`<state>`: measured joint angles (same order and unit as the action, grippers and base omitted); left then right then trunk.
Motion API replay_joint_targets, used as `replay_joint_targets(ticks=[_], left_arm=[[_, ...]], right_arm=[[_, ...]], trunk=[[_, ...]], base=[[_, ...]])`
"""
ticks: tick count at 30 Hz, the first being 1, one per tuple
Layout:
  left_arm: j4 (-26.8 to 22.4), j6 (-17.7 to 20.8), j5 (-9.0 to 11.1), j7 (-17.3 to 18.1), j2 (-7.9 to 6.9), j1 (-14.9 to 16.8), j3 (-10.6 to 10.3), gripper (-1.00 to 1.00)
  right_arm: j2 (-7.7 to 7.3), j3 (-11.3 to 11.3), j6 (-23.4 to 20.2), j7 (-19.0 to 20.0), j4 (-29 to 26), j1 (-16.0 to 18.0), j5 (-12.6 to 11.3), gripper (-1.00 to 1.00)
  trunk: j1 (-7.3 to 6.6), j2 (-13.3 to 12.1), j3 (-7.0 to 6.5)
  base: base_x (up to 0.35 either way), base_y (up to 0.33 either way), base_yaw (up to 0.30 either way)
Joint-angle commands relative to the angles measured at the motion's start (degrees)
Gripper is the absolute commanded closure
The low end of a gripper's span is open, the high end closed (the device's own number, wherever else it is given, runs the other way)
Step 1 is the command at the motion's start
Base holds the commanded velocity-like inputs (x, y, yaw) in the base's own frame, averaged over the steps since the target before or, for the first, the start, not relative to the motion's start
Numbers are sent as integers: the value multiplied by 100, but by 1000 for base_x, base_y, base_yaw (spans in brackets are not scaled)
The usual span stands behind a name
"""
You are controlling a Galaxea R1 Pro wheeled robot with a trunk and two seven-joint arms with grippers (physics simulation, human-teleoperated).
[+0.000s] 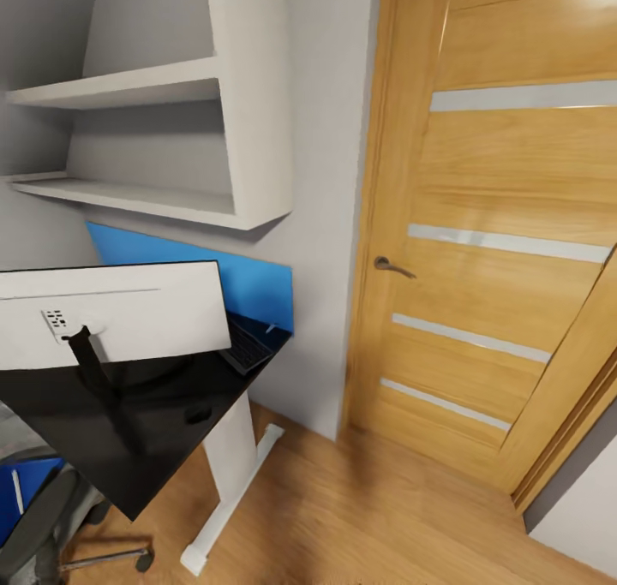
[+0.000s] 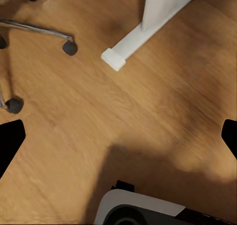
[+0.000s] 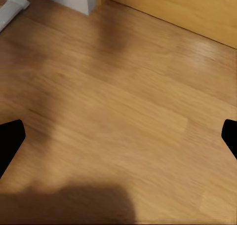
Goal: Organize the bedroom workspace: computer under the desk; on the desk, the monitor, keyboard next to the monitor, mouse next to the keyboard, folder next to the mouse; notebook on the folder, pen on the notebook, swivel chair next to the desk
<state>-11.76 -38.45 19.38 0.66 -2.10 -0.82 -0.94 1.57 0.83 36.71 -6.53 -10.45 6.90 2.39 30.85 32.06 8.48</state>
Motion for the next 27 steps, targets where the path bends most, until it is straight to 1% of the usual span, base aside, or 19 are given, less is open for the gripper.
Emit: replay_joint_targets(ticks=[1, 4, 6, 12, 20, 24, 26, 27], left_arm=[[-11, -5, 30, 6, -1, -3, -11, -100], [-11, -5, 30, 5, -1, -3, -8, -100], [-11, 5, 30, 5, 1, -5, -4, -100], [13, 56, 30, 4, -1, -5, -5, -100], [24, 65, 30, 4, -13, -4, -3, -100], [24, 65, 30, 4, -14, -3, -2, -100], [24, 65, 30, 4, -12, -3, -2, -100], [24, 65, 30, 4, -11, -4, -2, -100]], right_arm=[[1, 11, 12, -41, 11, 4, 26, -100], [1, 16, 12, -41, 27, 4, 25, -100], [1, 16, 12, -40, 32, 4, 26, -100], [8, 21, 12, -41, 34, 4, 30, -100], [17, 32, 6, -34, 38, 4, 49, -100], [18, 31, 4, -30, 39, 4, 191, -100], [18, 28, 4, -31, 40, 4, 290, -100], [18, 26, 2, -32, 41, 4, 386, -100]], trunk=[[-1, 9, 9], [-1, 9, 9], [-1, 9, 9], [-1, 9, 9], [-1, 9, 9], [-1, 9, 9], [-1, 9, 9], [-1, 9, 9]], base=[[-305, 0, 288], [-289, -19, 288], [-124, -170, 289], [-35, -244, 288], [-3, -32, 289], [0, -3, 245], [0, -2, 135], [0, -1, 77]])
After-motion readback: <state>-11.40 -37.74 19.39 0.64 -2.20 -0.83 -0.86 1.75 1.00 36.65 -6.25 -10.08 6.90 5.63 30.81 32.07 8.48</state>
